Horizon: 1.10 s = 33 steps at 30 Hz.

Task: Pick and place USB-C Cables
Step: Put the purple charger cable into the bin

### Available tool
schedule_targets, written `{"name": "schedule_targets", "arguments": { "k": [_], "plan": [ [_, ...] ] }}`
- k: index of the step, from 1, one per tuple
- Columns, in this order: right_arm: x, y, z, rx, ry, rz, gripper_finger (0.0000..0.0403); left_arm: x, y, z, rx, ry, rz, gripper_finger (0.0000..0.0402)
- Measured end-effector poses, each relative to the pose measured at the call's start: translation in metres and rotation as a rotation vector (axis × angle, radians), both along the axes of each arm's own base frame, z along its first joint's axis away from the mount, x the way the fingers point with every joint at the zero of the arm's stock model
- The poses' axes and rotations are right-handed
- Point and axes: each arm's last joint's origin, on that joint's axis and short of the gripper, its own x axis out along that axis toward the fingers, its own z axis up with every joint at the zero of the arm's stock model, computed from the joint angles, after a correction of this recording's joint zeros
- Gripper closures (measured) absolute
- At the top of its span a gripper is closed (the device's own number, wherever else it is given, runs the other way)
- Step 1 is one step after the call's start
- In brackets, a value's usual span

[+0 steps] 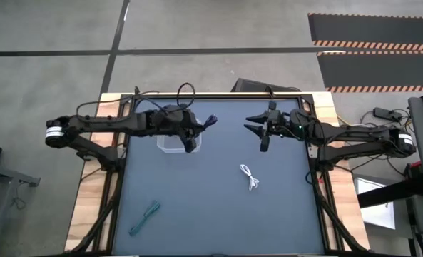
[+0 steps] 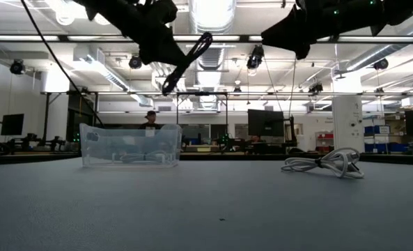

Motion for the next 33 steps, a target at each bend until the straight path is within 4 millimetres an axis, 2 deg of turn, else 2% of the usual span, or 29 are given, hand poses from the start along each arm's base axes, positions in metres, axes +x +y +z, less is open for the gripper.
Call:
{"name": "schedule_targets", "arguments": {
  "k": [3,11,16,22,33],
  "plan": [
    [-0.001,0.000,0.001,-0.013,-0.002,0.000,0.0278,-0.002,0.000,0.011,-0.019,0.102,0.000,0.0383],
    [-0.002,0.000,0.000,-0.047,0.020,-0.017,0.0285,-0.005,-0.001,0.020,-0.050,0.499,-0.038,0.0383],
    [-0.001,-0.001,-0.003,-0.051,0.036,-0.025,0.0281,-0.004,0.001,0.013,-0.032,0.711,-0.088,0.0383],
    [0.001,-0.001,-0.006,-0.055,0.062,-0.023,0.0280,0.001,0.002,-0.007,-0.009,0.897,-0.187,0.0383],
    [0.000,-0.001,-0.009,-0.082,0.086,-0.018,0.0286,0.011,0.014,-0.028,0.017,1.002,-0.264,0.0383]
  ]
}}
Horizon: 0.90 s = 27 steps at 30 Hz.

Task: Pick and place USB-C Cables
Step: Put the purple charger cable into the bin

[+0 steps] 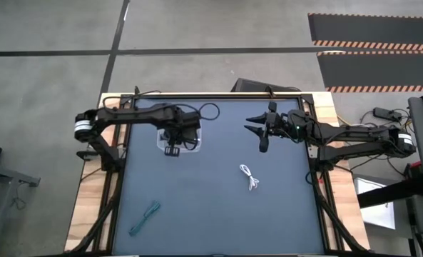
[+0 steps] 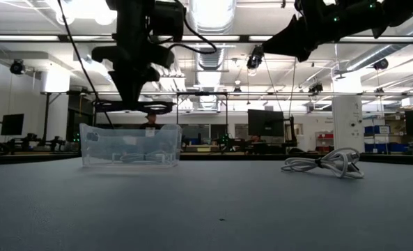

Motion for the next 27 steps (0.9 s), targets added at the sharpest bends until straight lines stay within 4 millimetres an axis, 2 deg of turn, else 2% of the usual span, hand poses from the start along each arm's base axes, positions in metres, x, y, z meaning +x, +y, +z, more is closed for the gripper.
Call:
{"name": "schedule_targets", "arguments": {
  "k": [13,27],
  "plan": [
    [-0.004,0.001,0.006,-0.049,-0.001,-0.009,0.0296,-0.002,0.016,-0.009,-0.002,-0.009,0.087,0.0383],
    [-0.004,0.000,0.006,-0.049,0.001,-0.009,0.0309,-0.001,0.017,-0.018,-0.002,-0.030,0.127,0.0383]
  ]
}}
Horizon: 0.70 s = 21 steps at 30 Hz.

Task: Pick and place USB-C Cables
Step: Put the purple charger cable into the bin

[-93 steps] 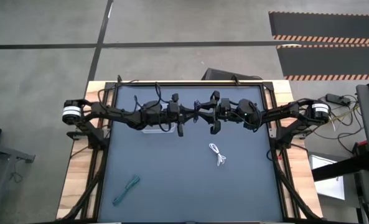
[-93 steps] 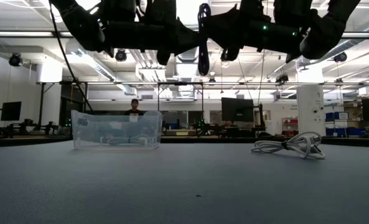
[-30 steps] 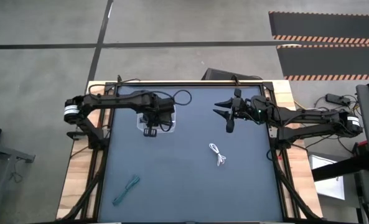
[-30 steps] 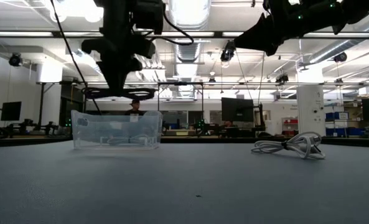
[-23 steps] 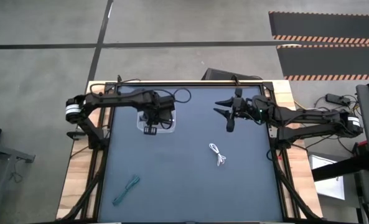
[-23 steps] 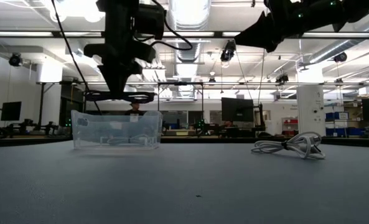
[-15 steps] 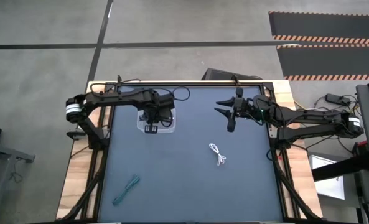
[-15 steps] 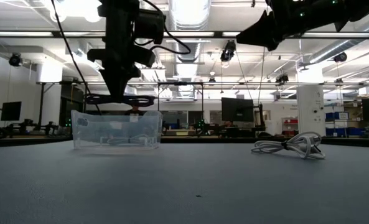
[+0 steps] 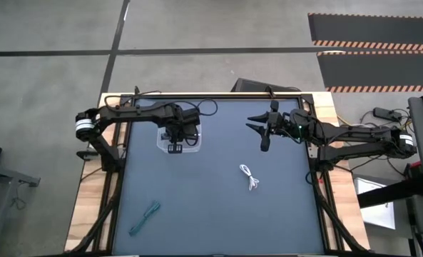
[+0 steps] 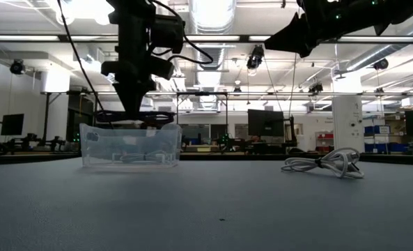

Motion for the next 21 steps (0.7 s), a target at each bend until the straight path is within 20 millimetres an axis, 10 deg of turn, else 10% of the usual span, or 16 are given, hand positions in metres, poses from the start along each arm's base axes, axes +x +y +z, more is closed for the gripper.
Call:
{"name": "schedule_targets", "arguments": {
  "k": [21],
  "plan": [
    [0.0000,0.0000,-0.0006,0.002,0.005,0.000,0.0320,0.0009,-0.0003,0.0000,-0.016,-0.018,0.049,0.0383]
  ]
}}
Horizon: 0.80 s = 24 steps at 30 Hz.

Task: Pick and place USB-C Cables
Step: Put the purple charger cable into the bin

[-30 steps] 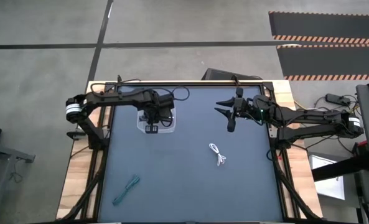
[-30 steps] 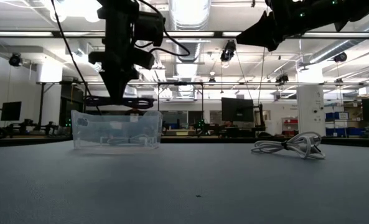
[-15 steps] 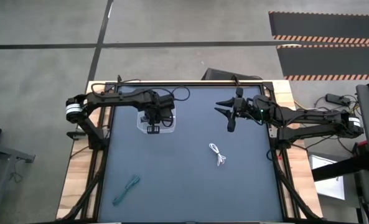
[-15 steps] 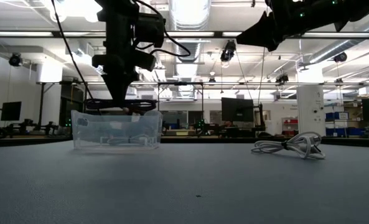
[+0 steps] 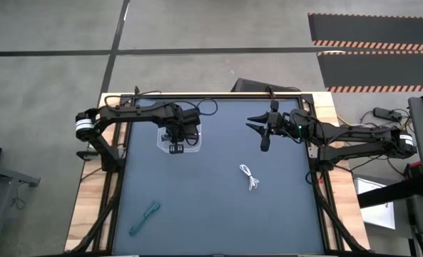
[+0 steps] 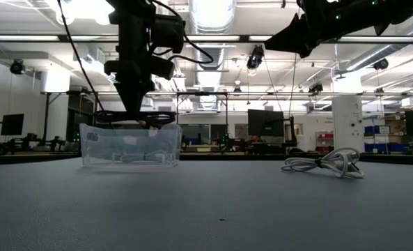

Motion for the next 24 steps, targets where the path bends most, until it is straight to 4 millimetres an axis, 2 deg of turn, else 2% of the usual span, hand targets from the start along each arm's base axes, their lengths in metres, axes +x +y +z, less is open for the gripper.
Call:
{"name": "schedule_targets", "arguments": {
  "k": [8,17,24],
  "plan": [
    [0.000,0.000,0.000,0.001,0.002,0.000,0.0324,0.000,0.000,-0.001,-0.001,-0.004,-0.004,0.0383],
    [0.000,0.000,0.000,0.001,0.002,0.000,0.0325,-0.005,-0.002,-0.025,-0.015,0.020,-0.021,0.0383],
    [0.000,0.000,0.000,0.001,0.002,0.000,0.0328,-0.005,-0.002,-0.036,-0.006,-0.011,-0.028,0.0383]
  ]
}}
